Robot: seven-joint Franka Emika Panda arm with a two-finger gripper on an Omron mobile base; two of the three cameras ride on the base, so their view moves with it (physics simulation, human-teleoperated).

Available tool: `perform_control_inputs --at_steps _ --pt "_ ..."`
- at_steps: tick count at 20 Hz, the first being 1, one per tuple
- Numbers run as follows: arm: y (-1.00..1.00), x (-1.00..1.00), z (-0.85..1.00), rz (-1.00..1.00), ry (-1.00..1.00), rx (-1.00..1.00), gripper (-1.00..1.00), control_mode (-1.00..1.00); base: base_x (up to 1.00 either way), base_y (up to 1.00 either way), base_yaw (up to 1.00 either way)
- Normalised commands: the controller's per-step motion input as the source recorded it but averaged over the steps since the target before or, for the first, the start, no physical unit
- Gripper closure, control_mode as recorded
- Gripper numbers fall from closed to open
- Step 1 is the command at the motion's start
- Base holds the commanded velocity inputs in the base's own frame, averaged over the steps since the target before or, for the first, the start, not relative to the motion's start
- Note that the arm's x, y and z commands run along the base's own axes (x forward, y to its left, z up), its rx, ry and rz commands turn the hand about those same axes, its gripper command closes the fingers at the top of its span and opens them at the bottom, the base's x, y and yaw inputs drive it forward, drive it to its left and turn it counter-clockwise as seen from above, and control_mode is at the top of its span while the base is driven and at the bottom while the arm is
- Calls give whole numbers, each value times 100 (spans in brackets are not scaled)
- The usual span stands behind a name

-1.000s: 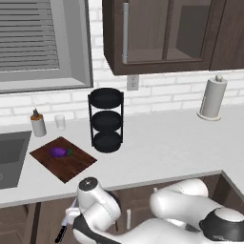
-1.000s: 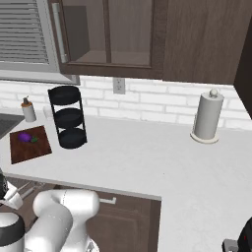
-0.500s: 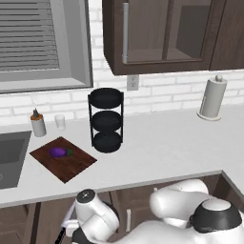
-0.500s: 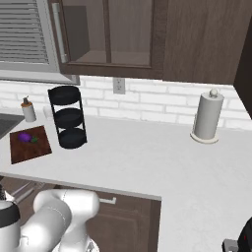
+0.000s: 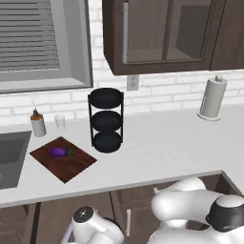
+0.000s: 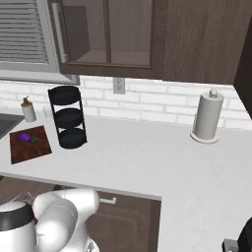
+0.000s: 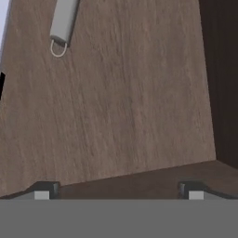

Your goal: Place the appropriate cutting tool for cutting the eggplant skin on the cutting board.

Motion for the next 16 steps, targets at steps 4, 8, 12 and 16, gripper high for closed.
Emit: perform_control_inputs --at_steps 4,8,12,16 --pt "0 -61 7 -1 5 2 -100 -100 0 0 0" --pt "8 81 60 -11 0 -4 -100 -100 0 0 0" --pt "29 100 64 -14 0 -14 -100 -100 0 0 0" --pt "48 76 31 -15 0 -21 -100 -100 0 0 0"
